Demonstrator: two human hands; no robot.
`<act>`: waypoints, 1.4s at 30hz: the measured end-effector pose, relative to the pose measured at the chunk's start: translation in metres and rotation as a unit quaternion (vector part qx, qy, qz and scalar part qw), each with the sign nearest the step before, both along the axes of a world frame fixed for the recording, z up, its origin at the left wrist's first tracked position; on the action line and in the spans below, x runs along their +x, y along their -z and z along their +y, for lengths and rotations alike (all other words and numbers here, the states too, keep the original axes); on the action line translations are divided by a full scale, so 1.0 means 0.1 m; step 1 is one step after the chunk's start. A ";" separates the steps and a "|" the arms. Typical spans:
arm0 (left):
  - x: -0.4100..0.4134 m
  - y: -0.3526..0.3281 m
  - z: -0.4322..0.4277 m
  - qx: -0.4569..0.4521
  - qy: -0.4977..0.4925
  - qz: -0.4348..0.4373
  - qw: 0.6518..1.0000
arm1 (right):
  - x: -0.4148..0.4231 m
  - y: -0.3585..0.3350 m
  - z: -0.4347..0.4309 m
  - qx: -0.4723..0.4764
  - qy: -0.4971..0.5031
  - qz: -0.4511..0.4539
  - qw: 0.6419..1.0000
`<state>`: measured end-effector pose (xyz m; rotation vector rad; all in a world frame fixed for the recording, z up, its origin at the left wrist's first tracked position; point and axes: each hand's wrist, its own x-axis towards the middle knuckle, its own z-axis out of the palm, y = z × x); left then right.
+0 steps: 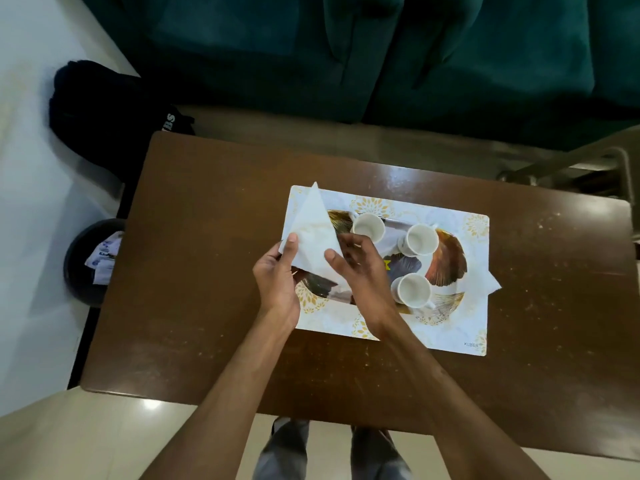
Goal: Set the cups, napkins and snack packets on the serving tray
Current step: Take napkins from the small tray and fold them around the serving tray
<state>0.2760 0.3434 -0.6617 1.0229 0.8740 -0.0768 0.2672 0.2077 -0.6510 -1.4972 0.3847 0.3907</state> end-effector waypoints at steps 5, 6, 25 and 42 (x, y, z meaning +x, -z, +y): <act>0.01 0.08 0.27 0.011 0.031 0.003 0.999 | 0.00 0.16 0.23 -0.046 0.046 0.062 0.996; 0.00 0.08 0.32 0.006 0.039 0.008 0.999 | -0.03 0.17 0.26 -0.039 0.059 0.075 0.995; 0.30 0.89 0.82 0.285 0.238 0.020 0.928 | -0.31 0.64 0.76 -0.403 -0.147 0.015 0.903; 0.33 0.92 0.60 0.425 0.294 -0.094 0.851 | -0.25 0.69 0.61 -0.407 -0.096 -0.085 0.905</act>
